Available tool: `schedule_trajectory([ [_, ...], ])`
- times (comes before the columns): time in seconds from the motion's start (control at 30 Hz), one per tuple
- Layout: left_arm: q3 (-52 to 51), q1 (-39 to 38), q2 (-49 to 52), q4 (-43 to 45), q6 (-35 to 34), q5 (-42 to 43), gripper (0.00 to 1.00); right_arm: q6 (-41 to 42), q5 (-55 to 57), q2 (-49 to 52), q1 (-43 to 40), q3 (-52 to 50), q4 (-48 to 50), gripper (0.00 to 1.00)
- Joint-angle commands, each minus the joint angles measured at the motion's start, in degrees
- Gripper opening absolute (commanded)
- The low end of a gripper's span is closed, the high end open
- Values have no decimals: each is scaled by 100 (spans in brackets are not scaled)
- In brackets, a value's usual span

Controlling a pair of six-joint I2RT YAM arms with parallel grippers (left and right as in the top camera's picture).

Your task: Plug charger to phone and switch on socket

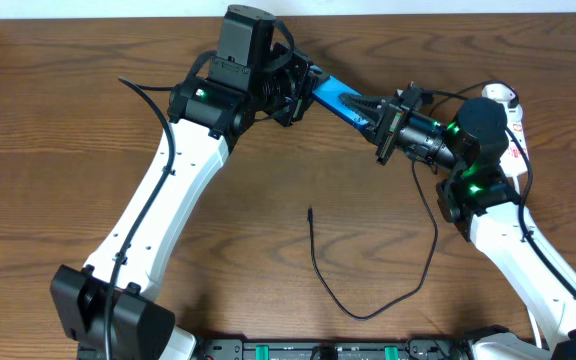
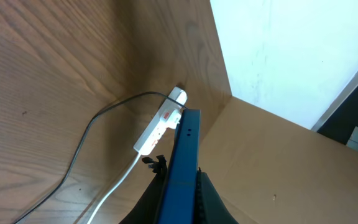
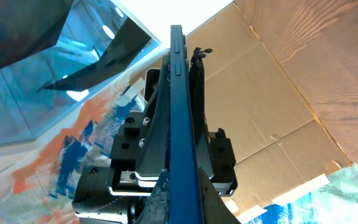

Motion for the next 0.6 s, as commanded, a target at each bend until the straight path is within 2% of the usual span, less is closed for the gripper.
schedule_trajectory([
  [0.0, 59, -9, -61, -116, -55, -76, 7, -544, -101, -37, 28, 129, 103, 1],
  [0.07, 59, -9, -61, -116, -52, -76, 7, -544, -101, -37, 28, 129, 103, 7],
  [0.13, 59, -9, -63, -116, -52, -76, 7, -544, -98, -35, 28, 129, 103, 22],
  [0.23, 59, -7, -63, -116, -48, -76, 7, -551, -98, -35, 28, 129, 103, 60],
  [0.3, 59, 11, -63, -116, 0, -76, 7, -553, -101, -35, 26, 129, 103, 81],
  [0.37, 59, 48, -63, -116, 61, -76, 8, -566, -101, -35, 24, 129, 103, 95],
  [0.4, 59, 83, -63, -118, 103, -76, 7, -603, -98, -35, 22, 129, 105, 99],
  [0.57, 59, 378, -63, -118, 334, 92, 7, -1207, -105, -35, 17, 129, 103, 99],
])
